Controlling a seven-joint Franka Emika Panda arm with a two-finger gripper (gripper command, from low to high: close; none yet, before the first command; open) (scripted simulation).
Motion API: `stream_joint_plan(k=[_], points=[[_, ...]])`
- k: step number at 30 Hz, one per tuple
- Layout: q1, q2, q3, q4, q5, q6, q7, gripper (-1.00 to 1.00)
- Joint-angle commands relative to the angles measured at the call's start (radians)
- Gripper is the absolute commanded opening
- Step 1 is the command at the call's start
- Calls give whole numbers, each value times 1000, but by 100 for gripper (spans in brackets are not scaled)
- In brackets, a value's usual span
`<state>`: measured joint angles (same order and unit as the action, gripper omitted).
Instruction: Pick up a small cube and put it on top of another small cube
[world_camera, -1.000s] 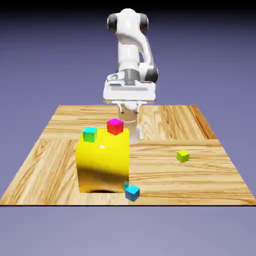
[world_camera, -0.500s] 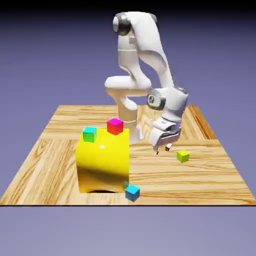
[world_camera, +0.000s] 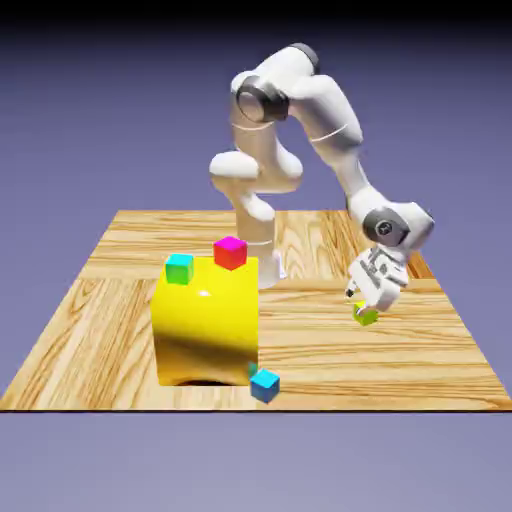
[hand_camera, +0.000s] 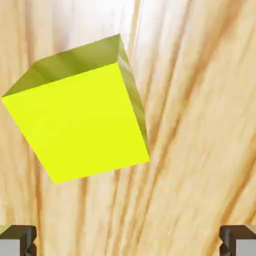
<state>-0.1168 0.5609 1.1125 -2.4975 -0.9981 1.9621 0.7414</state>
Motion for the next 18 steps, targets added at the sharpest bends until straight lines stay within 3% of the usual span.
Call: stream_joint_plan(k=[1, 5, 11, 12, 18], points=[[-4, 36, 36, 10, -32, -34, 0, 0], [-14, 126, 124, 35, -111, -119, 0, 0], [60, 226, -71, 35, -285, -57, 73, 0], [60, 226, -71, 35, -285, -57, 73, -100], [-9, 133, 110, 35, -123, -115, 5, -100]])
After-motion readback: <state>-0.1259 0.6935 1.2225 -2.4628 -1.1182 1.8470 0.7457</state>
